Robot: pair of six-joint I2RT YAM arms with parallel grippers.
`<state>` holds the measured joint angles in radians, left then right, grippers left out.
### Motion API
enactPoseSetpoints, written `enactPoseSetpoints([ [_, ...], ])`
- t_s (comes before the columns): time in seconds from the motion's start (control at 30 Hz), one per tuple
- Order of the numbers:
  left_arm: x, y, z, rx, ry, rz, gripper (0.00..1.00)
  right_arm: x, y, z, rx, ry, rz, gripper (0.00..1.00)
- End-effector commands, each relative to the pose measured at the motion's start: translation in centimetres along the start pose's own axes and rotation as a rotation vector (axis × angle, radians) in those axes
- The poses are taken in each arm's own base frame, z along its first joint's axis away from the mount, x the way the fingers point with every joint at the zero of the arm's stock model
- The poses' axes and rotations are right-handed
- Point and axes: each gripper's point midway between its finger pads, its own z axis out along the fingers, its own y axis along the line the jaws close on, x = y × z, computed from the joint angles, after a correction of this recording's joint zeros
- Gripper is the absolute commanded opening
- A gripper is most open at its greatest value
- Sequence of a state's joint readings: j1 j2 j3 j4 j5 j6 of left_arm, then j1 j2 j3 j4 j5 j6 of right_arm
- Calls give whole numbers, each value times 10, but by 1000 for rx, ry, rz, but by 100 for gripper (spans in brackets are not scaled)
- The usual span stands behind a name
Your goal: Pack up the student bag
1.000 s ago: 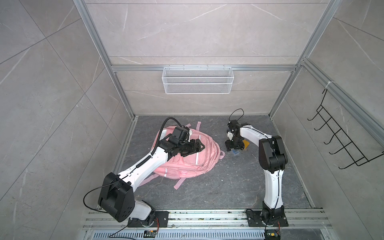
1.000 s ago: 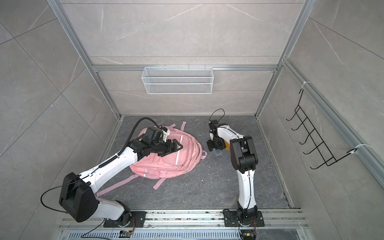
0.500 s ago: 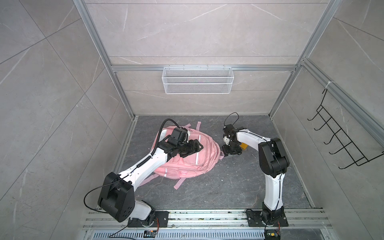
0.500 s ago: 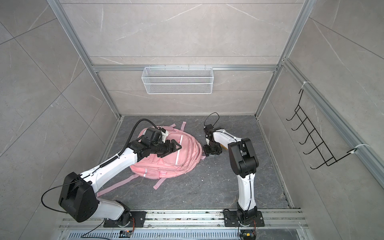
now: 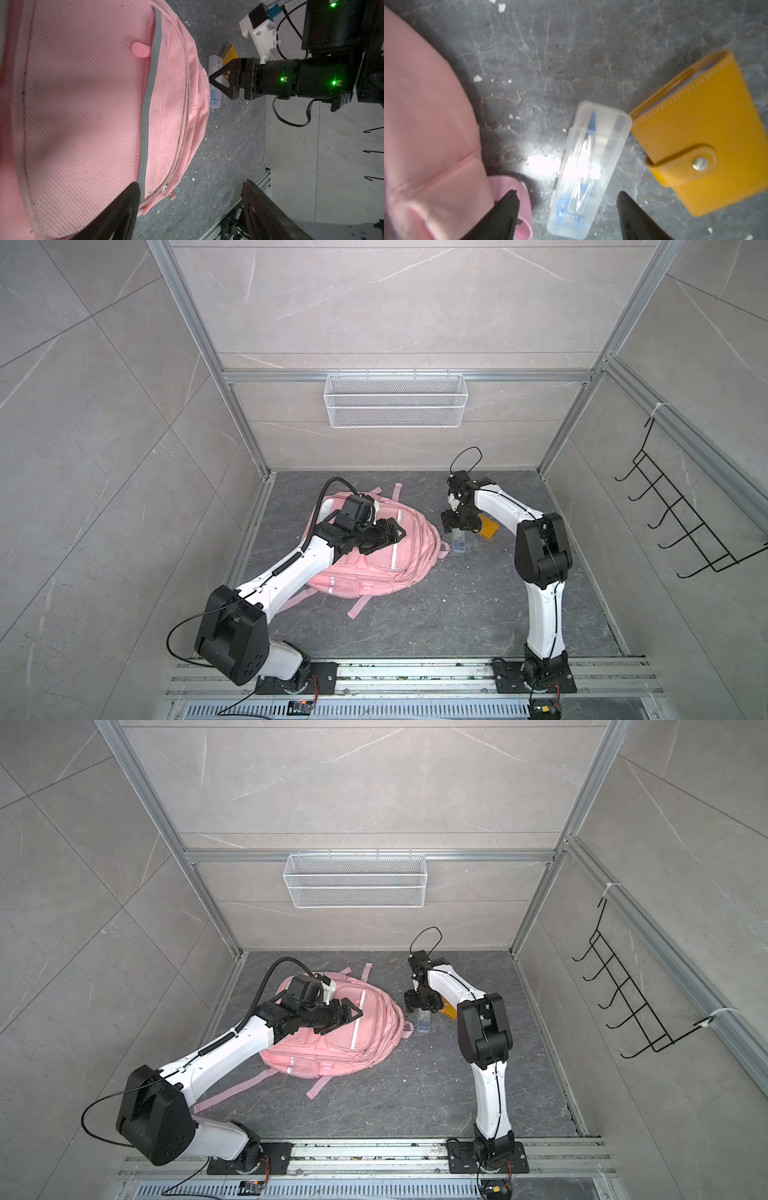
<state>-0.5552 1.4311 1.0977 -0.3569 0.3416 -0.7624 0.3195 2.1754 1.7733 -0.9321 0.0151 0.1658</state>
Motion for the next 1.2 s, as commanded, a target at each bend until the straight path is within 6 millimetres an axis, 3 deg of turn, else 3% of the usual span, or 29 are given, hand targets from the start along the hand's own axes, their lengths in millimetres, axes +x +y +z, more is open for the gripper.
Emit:
enactPoseSetpoints([
  [0.0,-10,-12,-11,49,-41,34,79,8,-4,10,36,60,34,71],
  [0.1,-9,-18,-10,77,-27,52,80,10,-7,18,52,89,28,67],
  [0.43,-10,-28,-1,117,13,93,80,18,-12,32,77,124,32,68],
  [0.63,-18,-34,13,128,31,105,79,21,-10,34,65,120,35,41],
  [0.73,-22,-27,27,96,46,95,74,18,-7,19,41,80,22,30],
  [0.87,-25,-12,51,45,69,72,66,15,-3,-15,-4,-16,6,18],
  [1.0,-30,9,65,-51,59,68,57,26,-1,-49,-37,-70,5,11],
  [1.17,-34,29,72,-143,43,89,56,44,4,-84,-100,-132,49,9],
])
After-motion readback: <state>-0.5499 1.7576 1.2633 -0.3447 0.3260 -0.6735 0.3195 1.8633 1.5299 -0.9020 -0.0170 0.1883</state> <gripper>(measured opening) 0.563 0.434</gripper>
